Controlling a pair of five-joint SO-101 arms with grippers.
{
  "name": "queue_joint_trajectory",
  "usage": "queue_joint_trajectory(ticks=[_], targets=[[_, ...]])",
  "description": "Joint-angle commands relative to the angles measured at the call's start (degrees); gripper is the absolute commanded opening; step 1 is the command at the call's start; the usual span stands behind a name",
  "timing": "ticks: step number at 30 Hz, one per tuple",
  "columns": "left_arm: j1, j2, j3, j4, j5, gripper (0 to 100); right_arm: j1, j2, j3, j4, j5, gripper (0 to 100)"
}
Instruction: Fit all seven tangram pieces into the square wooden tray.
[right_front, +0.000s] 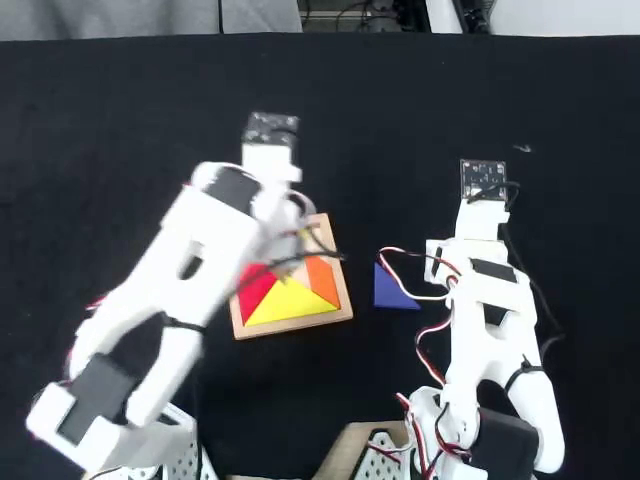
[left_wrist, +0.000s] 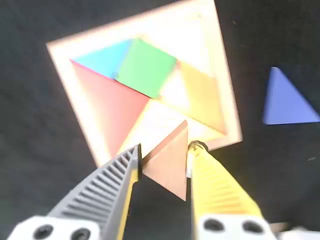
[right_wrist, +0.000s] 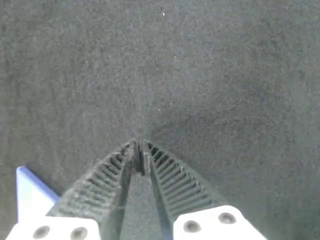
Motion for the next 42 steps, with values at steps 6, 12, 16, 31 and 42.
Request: queue_joint_trajectory(ticks=[6, 12, 16, 31, 42], targets=[[5.32, 15.47, -2.86, -11.25, 20.31, 12, -0.79, -0.13, -1.45, -1.14, 0.44, 1.4], [3.12, 18.29, -5.67, -11.69, 20.22, 12, -0.79, -0.13, -1.45, -1.14, 0.44, 1.4], [1.89, 18.55, -6.02, -11.87, 20.22, 12, -0.79, -0.13, -1.45, -1.14, 0.44, 1.4], [0.48, 18.81, -5.67, -11.96, 15.74, 16, -0.79, -0.13, -1.45, -1.14, 0.44, 1.4], [-0.4, 18.37, -6.11, -11.87, 15.74, 23, -0.79, -0.13, -1.45, -1.14, 0.44, 1.4]])
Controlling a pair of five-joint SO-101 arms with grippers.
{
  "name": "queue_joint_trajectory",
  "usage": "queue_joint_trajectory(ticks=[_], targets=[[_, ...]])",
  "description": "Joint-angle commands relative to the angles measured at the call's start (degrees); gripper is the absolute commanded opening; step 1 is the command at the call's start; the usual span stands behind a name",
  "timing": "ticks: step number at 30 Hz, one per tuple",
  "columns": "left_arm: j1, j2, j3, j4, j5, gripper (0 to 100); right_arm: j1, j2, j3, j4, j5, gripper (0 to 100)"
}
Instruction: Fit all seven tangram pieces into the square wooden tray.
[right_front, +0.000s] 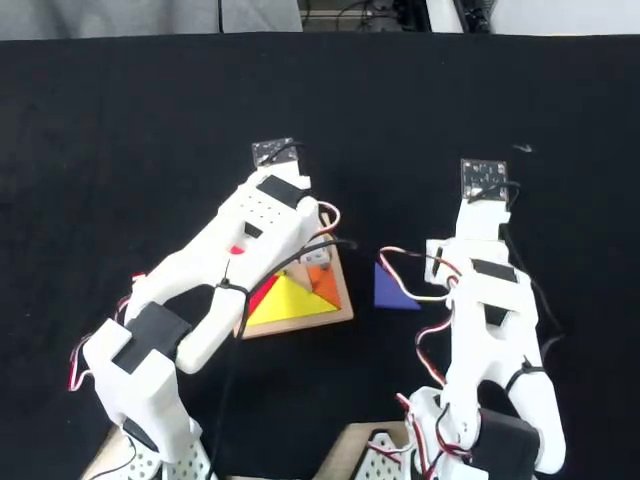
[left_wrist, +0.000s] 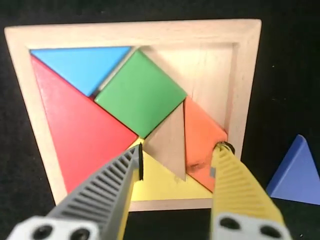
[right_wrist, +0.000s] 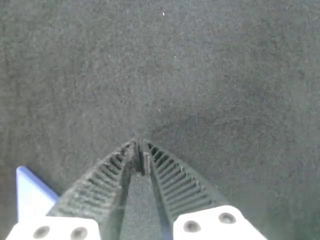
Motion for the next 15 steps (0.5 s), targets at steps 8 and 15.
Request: queue_joint_trajectory(ticks=[8, 15], targets=[[-2.59, -3.6, -5.85, 5.98, -2.99, 23, -0.79, -0.13, -1.45, -1.14, 0.44, 1.4], [2.24, 1.32, -6.29, 2.64, -2.9, 24, -0.79, -0.13, -1.45, -1.14, 0.44, 1.4]])
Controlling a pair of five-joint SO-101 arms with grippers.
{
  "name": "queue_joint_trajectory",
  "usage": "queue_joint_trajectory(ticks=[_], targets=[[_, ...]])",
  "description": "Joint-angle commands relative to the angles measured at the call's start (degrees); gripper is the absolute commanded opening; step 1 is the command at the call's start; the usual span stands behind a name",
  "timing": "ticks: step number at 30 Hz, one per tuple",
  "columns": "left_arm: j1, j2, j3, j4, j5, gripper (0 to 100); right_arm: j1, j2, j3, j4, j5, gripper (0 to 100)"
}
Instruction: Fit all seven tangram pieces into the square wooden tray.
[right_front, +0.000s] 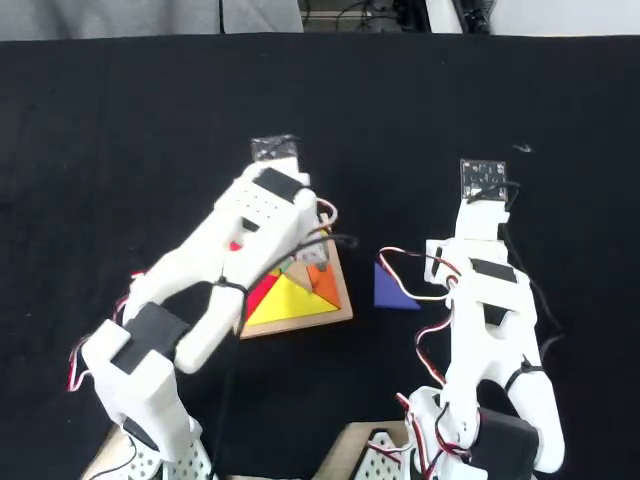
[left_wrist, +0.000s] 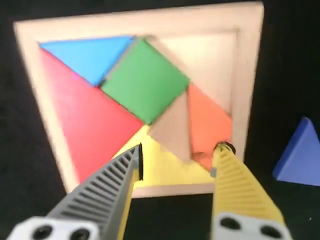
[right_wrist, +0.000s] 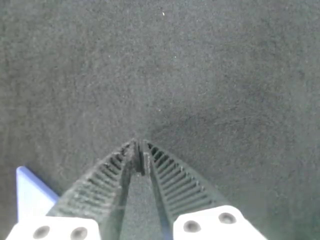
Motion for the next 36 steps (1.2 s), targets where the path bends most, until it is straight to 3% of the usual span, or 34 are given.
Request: queue_joint_trajectory(ticks=[1, 11, 20, 29, 33, 36], targets=[[1.98, 2.64, -3.65, -3.34, -0.35, 24, -0.79, -0.13, -1.45, -1.14, 0.44, 1.4], [1.27, 5.8, -4.88, -4.75, -0.44, 23, -0.79, -0.13, -1.45, -1.14, 0.44, 1.4], [-0.48, -6.33, -17.71, 16.7, -0.88, 24, -0.79, -0.13, -1.54, -1.14, 0.44, 1.4], [-10.59, -25.41, -21.14, 26.55, -15.91, 23, -0.79, -0.13, -1.54, -1.05, 0.44, 1.5], [-20.35, -38.07, -15.96, 26.46, -20.84, 23, -0.79, -0.57, -1.71, 0.18, 0.53, 1.5], [-29.93, -46.24, -7.6, 26.2, -25.05, 23, -1.32, -0.66, -3.3, 4.04, 6.15, 1.5]])
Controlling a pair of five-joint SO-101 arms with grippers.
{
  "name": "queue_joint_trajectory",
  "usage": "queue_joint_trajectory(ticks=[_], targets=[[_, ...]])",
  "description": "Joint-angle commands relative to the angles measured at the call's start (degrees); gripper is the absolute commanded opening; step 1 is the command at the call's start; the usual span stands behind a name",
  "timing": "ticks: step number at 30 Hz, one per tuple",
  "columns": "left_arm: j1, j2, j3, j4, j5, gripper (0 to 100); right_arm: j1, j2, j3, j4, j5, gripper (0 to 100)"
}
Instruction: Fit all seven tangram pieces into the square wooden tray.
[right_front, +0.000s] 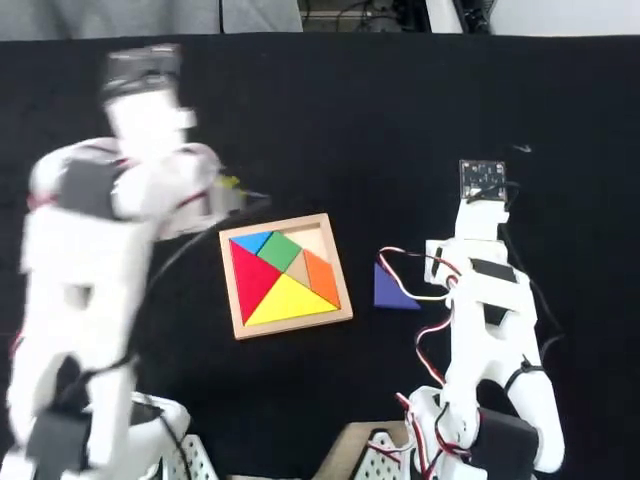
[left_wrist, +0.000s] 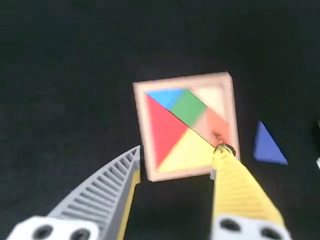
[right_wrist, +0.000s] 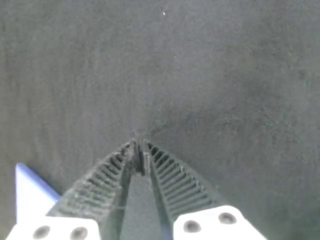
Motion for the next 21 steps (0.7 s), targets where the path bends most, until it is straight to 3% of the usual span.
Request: queue_joint_trajectory(ticks=[1, 4, 9, 12, 17, 21], targets=[[-14.37, -13.54, 11.47, -0.79, -7.38, 23, -2.11, -0.66, -3.82, 4.48, 6.51, 1.4], [-22.99, -17.23, 27.3, -8.97, -14.77, 23, -5.27, -0.84, -5.14, 8.79, 10.46, 1.2], [-34.59, -20.13, 57.27, -33.85, -18.99, 23, -12.66, -6.55, -6.64, 18.9, 11.6, 1.5], [-38.73, -21.98, 69.93, -43.69, -23.56, 23, -17.23, -12.18, -7.78, 26.37, 11.6, 2.1], [-39.52, -24.62, 80.4, -50.99, -24.7, 23, -25.14, -17.1, -8.31, 35.16, 11.69, 17.9], [-39.43, -26.64, 81.71, -51.34, -24.79, 23, -28.84, -15.78, -6.37, 35.96, 15.3, 16.8]])
